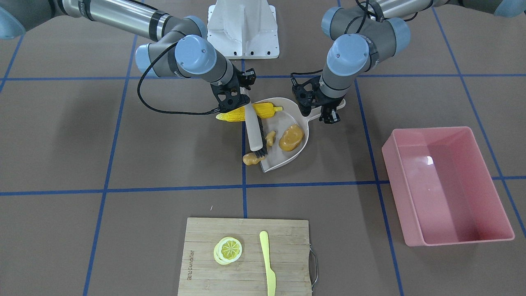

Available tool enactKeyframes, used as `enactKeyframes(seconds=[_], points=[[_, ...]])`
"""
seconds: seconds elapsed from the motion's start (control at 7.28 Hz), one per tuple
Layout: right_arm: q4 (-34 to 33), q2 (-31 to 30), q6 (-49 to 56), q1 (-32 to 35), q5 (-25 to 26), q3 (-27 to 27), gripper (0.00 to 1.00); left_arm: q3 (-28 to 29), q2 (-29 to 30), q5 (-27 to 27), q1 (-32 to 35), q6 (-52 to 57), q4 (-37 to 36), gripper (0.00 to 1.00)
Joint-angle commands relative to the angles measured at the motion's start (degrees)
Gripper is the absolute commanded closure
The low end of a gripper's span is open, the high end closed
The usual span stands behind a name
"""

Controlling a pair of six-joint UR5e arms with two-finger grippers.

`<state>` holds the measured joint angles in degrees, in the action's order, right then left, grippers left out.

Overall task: Sweep and dump trash into bin
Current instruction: 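Sweep the ginger into the dustpan with the brush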

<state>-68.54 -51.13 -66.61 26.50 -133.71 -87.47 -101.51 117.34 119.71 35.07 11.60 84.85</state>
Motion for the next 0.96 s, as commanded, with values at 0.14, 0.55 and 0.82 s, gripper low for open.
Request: enactKeyframes(seconds=[0.14,0.55,0.82], points=[[-0.02,0.77,-1.77,0.13,-0.58,-0.77,1.0,0.0,0.08,0.09,0.0,0.0,-0.04,1.0],[-7.11,-0.46,-2.3,2.75,-2.43,-6.72,1.0,0.0,0.0,0.0,0.0,0.0,-0.3,1.0],[-8.11,-4.57,-1.25,7.57,-6.72,-10.51,1.0,0.0,0.0,0.09,0.0,0.0,-0.39,1.0]])
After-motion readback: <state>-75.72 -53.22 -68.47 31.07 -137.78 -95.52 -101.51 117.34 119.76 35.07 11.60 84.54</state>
